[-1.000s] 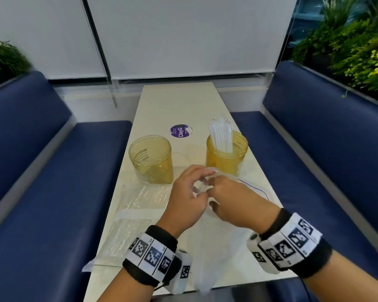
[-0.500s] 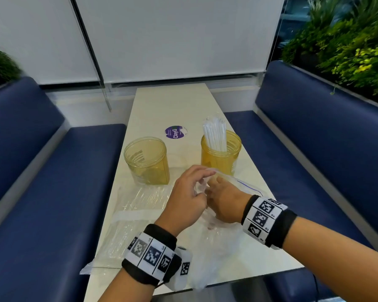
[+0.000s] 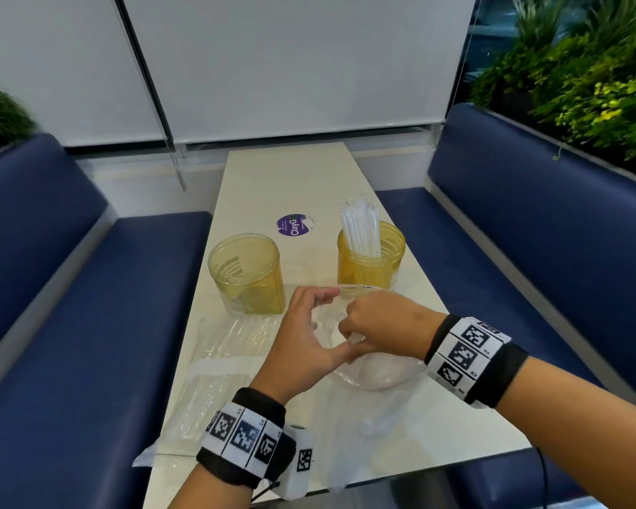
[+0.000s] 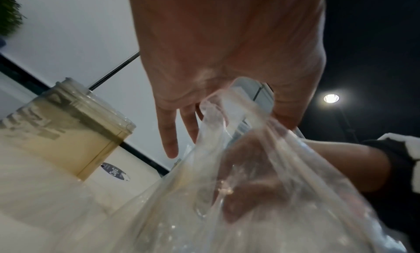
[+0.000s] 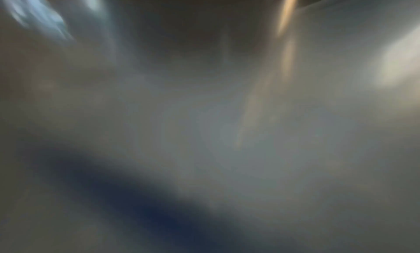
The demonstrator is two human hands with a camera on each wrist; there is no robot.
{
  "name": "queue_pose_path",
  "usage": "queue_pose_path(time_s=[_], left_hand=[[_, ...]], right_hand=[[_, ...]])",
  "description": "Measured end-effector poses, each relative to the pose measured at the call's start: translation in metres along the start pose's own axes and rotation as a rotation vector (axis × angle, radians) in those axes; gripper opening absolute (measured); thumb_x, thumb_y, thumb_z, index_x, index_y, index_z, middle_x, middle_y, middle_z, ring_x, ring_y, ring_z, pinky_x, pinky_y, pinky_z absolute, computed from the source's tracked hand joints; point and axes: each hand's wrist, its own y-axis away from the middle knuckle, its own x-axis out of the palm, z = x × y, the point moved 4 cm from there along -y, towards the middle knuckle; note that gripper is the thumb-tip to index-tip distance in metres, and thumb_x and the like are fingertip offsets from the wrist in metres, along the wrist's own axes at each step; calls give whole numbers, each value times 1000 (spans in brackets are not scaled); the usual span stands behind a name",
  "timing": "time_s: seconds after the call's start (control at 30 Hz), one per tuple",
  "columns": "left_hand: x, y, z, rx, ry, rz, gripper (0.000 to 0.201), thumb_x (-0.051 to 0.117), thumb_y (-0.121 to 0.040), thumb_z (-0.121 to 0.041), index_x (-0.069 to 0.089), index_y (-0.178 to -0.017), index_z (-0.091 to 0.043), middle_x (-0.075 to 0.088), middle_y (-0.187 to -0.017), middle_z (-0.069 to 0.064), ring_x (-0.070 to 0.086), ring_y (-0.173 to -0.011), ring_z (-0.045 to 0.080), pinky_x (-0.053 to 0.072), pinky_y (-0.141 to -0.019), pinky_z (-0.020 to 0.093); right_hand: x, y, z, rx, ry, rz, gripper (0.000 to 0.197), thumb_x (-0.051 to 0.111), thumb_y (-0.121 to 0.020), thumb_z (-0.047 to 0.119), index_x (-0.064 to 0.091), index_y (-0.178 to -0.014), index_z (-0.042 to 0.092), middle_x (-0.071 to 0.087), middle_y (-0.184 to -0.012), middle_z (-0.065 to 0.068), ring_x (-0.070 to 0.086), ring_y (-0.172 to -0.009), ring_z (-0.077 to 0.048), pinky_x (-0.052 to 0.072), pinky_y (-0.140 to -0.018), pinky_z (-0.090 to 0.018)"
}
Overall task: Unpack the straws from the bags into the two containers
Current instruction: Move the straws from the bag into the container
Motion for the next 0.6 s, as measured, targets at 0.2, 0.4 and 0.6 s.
queue_pose_path(time_s=[0.2,0.4,0.6], left_hand=[[10,3,10,-58,-15,46,83,97,-59,-42,52,-128,-34,45,-127,-21,45,-124,-10,48,-104,35],[32,-1,9,-121,77,-20,82,99,-53,-42,49,-117,-46,60,-123,-15,58,-115,-6,48,-93,15],[34,-6,14,-146,184,-153,27,79,-87,-26,65,-110,-19,75,-98,-3,71,-91,6,57,-74,23]], right_hand=[[-35,5,0,53,-59,-66,44,60,-90,54,69,-109,16,60,-88,-2,65,-85,-24,55,-74,-35],[-74,2,14,15,98,-139,27,61,-96,32,68,-106,8,36,-67,0,53,-69,-21,55,-69,-32],[-98,4,21,108,136,-374,50,42,-98,58,68,-93,16,55,-75,2,57,-70,-18,45,-62,-31]])
